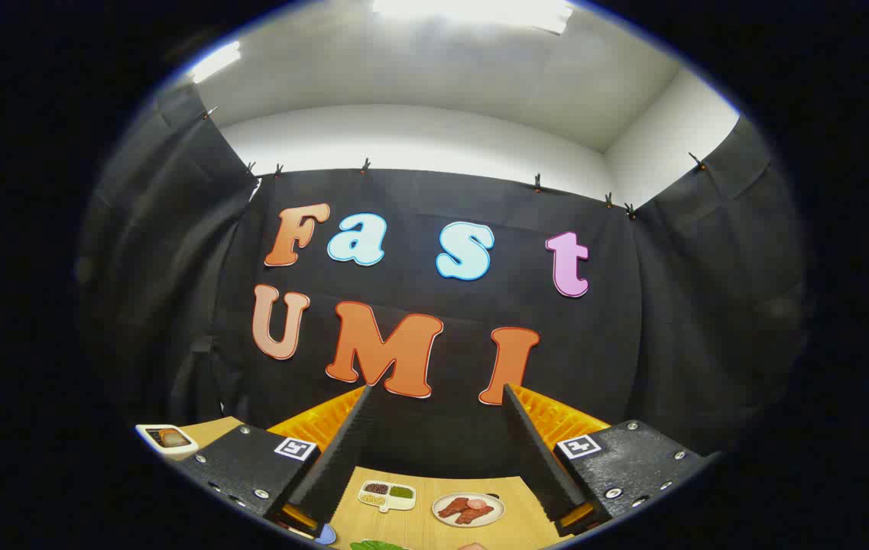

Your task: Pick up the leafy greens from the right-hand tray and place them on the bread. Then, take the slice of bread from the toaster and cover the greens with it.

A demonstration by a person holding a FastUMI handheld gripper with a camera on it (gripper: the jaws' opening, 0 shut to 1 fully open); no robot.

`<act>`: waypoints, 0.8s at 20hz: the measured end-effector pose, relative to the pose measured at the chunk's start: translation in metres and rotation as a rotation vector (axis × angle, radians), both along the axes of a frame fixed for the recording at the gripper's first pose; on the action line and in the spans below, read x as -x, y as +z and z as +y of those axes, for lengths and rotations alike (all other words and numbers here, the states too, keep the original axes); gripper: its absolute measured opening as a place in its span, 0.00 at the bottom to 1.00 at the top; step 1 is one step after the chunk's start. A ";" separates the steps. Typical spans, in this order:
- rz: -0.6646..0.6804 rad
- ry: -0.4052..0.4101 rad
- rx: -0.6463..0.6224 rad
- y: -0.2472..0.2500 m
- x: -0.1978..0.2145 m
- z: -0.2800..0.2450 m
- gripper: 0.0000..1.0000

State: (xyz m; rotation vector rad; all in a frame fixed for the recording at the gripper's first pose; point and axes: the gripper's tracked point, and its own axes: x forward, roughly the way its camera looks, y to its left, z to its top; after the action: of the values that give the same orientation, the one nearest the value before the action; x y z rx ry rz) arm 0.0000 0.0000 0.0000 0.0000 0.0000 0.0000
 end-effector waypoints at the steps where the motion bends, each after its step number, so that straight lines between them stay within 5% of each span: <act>1: 0.007 0.003 0.003 -0.001 0.002 0.002 0.99; 16: 0.021 0.004 -0.037 -0.006 0.002 0.002 0.98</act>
State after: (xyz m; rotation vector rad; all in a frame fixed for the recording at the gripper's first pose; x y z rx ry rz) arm -0.0020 0.0020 -0.0064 0.0366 0.0210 0.0042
